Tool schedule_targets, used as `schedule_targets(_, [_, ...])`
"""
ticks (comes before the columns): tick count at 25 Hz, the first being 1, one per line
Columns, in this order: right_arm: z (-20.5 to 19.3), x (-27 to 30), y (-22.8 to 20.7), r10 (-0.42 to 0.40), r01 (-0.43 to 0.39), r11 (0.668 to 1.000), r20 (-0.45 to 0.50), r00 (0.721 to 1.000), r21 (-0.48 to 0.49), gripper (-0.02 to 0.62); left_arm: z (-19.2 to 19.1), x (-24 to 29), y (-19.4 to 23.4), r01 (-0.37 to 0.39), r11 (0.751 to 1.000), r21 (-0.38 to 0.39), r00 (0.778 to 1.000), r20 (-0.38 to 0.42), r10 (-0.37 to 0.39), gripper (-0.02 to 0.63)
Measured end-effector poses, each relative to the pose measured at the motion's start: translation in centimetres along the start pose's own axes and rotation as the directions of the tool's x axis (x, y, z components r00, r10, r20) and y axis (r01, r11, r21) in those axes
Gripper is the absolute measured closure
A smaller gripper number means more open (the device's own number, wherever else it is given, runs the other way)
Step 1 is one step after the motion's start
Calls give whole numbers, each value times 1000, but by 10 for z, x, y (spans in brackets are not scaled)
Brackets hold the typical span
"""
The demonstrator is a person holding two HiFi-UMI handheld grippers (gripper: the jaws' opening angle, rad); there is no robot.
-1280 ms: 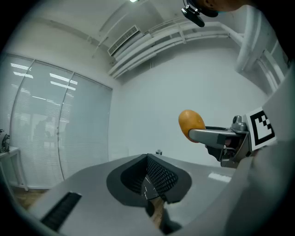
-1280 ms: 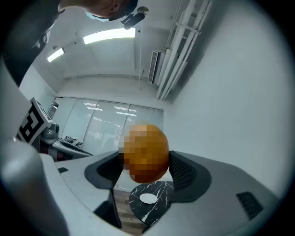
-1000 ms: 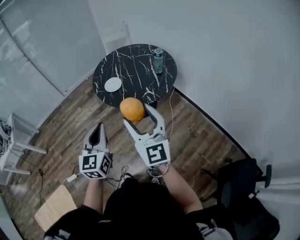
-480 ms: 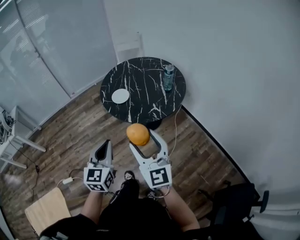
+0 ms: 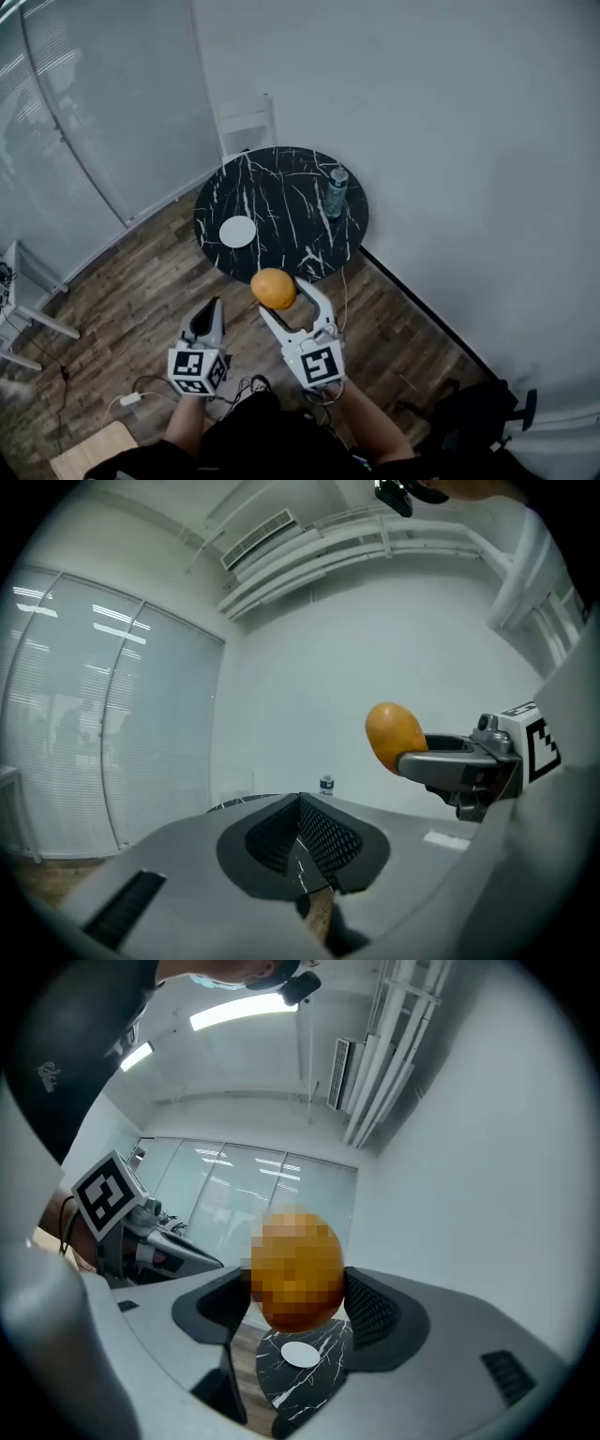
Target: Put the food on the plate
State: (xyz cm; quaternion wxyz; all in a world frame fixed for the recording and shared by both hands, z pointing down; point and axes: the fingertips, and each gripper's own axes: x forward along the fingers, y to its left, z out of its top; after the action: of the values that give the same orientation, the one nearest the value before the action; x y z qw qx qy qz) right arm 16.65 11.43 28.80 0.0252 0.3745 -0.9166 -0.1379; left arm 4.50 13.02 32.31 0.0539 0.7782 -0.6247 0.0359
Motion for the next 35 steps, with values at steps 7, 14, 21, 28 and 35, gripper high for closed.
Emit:
schedule_targets(7, [6, 56, 1, -11, 10, 999, -29, 1000, -38, 291, 20, 30, 58, 49, 999, 12, 999, 15, -50, 606])
schedule_targets(14, [0, 95, 9, -51, 48, 998, -71, 996, -41, 291, 11, 50, 101, 86, 996, -16, 996, 1, -86, 606])
schedule_targets(21, [-25, 128, -8, -40, 34, 998, -105, 994, -52, 291, -5, 83, 119, 96, 995, -25, 995, -24, -97, 606])
schedule_targets(28, [-35, 174, -45, -3, -6, 997, -105, 994, -78, 291, -6, 132, 148, 65, 998, -23, 997, -47, -66, 606])
schedule_targets(35, [-47, 227, -76, 87, -120, 973, -165, 982, -199, 291, -5, 181, 182, 10, 999, -43, 997, -77, -13, 606])
